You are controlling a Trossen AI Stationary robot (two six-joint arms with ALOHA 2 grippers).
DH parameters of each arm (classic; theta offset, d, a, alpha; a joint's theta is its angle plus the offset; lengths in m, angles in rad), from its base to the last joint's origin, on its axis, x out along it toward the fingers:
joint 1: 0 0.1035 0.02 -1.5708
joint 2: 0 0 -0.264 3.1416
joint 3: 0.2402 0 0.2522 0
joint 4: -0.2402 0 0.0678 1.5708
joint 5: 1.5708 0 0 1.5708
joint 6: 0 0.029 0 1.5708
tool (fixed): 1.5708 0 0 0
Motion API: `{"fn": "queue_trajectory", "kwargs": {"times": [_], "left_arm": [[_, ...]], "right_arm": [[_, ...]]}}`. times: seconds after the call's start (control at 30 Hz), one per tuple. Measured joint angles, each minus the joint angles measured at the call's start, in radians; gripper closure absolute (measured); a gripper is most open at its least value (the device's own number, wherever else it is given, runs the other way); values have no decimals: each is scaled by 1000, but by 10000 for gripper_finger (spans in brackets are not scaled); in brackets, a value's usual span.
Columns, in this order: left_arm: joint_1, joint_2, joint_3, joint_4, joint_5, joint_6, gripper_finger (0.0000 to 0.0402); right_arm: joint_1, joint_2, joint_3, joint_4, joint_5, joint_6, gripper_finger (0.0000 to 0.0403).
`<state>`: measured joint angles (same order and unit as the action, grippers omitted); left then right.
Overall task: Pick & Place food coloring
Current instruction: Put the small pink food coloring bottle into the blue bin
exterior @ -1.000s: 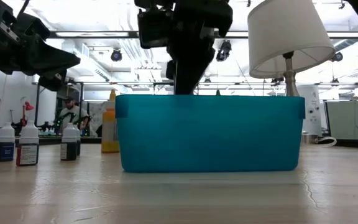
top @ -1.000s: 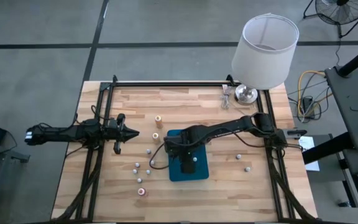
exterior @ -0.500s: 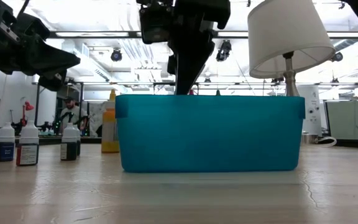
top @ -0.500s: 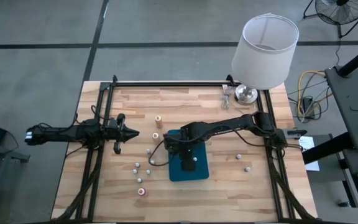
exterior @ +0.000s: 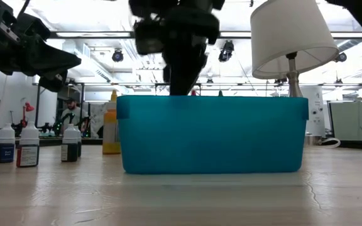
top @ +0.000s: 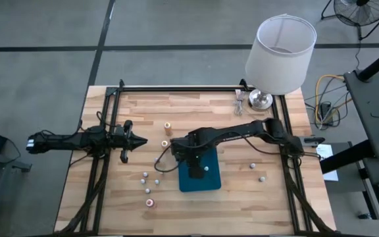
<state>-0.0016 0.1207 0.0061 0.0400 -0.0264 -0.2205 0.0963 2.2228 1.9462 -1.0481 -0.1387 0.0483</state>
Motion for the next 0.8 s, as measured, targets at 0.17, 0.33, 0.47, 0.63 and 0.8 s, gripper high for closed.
{"fn": "queue_trajectory", "kwargs": {"times": [0.17,0.33,0.47,0.63,0.8], "left_arm": [[0,0,0,-6,0,0,402],[0,0,0,-6,0,0,402],[0,0,0,-7,0,0,402],[0,0,0,-7,0,0,402],[0,0,0,-13,0,0,402]], "right_arm": [[2,44,53,-8,-4,0,344],[0,86,77,-32,-1,3,344],[2,89,75,-28,-1,4,344],[2,92,57,-40,-1,26,344],[11,92,56,-51,-1,6,344]]}}
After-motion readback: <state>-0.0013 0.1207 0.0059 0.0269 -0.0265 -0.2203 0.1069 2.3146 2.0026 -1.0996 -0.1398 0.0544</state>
